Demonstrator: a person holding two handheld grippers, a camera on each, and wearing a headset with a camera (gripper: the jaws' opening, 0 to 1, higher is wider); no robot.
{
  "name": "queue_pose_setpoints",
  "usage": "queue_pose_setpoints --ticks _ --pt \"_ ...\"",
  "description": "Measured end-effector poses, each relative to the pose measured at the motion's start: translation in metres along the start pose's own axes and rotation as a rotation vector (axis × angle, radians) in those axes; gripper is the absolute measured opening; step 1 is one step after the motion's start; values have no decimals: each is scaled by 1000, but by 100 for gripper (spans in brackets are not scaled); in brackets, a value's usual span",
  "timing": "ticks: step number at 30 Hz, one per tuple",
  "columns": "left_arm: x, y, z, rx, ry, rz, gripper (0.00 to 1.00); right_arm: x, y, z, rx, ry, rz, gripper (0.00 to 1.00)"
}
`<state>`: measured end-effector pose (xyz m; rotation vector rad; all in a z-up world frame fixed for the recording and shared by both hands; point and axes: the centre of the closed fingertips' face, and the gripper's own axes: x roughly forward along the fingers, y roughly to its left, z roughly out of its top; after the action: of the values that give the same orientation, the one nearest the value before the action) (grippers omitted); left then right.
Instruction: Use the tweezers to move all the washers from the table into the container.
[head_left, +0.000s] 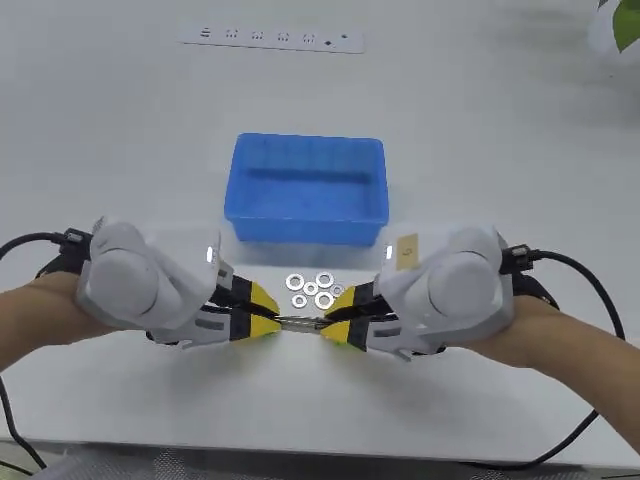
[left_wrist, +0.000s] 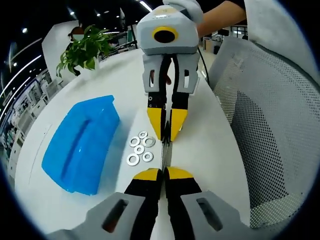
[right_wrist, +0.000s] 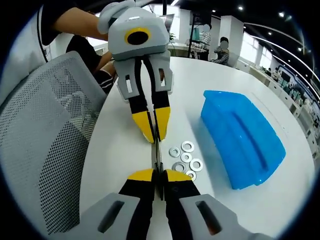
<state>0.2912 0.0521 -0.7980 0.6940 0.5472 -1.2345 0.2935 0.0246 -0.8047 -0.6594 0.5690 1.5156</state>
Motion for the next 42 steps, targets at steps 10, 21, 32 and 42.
queue_pose_setpoints --ticks 10,21,32,42 --pt "-9 -9 12 -10 29 -29 6 -2 5 0 -39 -3 -5 8" --pt "-17 -8 36 38 12 -5 6 -9 5 1 -85 -24 -28 9" --pt "-18 -6 74 -1 -118 48 7 -21 5 0 -105 -109 -46 8" --pt "-11 1 98 -142 -303 84 7 -29 -1 -1 -38 -206 -40 7"
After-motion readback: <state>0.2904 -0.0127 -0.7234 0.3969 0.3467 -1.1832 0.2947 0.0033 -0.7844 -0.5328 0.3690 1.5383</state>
